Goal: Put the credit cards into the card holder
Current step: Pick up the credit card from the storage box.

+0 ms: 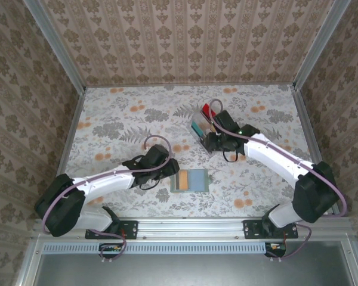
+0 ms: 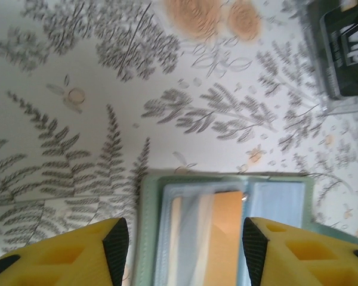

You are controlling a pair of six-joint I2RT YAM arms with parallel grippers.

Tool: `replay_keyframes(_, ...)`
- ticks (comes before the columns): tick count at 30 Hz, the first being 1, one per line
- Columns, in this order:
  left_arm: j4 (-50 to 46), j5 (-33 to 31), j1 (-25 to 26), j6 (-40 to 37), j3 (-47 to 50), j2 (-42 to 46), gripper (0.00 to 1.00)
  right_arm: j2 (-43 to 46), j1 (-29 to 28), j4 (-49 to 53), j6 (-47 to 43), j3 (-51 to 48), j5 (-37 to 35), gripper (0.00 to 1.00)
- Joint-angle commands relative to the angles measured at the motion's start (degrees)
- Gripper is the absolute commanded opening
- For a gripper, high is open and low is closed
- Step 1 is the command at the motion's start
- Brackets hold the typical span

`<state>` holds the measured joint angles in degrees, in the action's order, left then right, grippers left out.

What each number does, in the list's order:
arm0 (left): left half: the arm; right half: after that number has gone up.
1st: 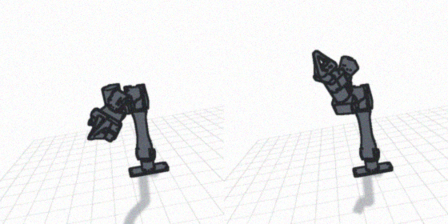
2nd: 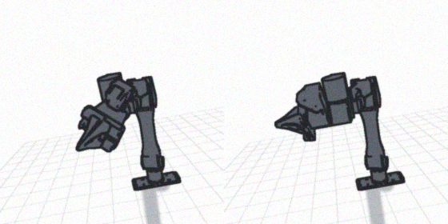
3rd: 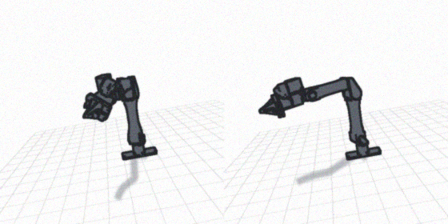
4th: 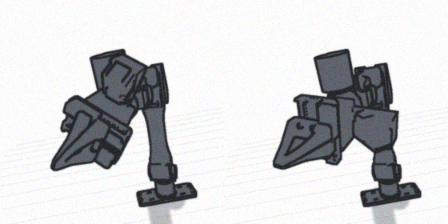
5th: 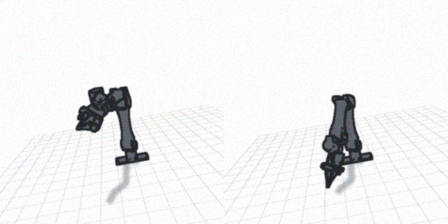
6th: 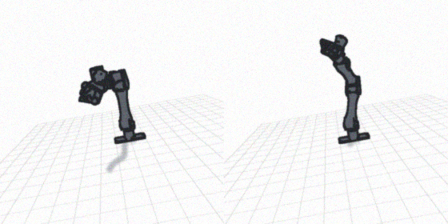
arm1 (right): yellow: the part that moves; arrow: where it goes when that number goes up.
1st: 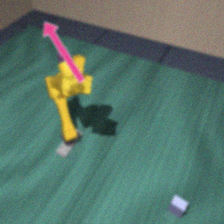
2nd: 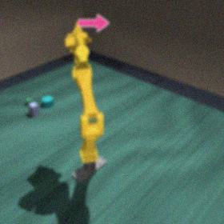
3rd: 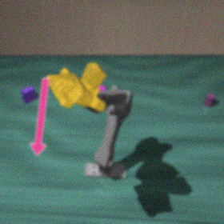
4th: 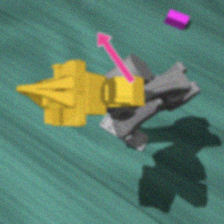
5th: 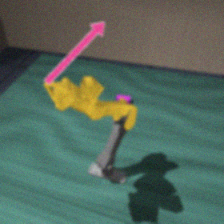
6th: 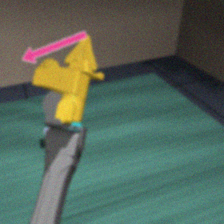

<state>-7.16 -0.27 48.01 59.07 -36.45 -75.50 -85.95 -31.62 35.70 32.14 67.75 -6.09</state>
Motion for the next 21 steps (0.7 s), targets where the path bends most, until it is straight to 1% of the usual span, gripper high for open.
replay_keyframes(1,0.4,1.0,-1.1,-2.5,-3.0,-0.3,0.57,-6.1,0.2,8.1,-10.0,6.5,-6.6,0.40)
replay_keyframes(5,1.0,2.5,-2.3,-2.9,-4.8,-1.8,0.58,-12.9,0.0,11.0,-14.5,13.7,-6.3,0.37)
replay_keyframes(7,1.0,2.8,-2.7,-3.1,-5.3,-2.3,0.58,-15.6,-0.6,12.2,-15.7,16.2,-9.3,0.36)
replay_keyframes(10,1.1,3.3,-3.1,-3.2,-5.5,-2.7,0.59,-18.3,-1.4,13.6,-17.7,18.8,-10.6,0.35)
replay_keyframes(15,1.4,3.6,-3.4,-3.2,-4.8,-2.5,0.60,-20.5,-2.3,13.9,-19.3,19.7,-11.6,0.33)
replay_keyframes(21,1.0,3.7,-3.9,-3.4,-4.7,-2.3,0.60,-20.8,-2.3,13.8,-19.9,20.0,-12.6,0.33)
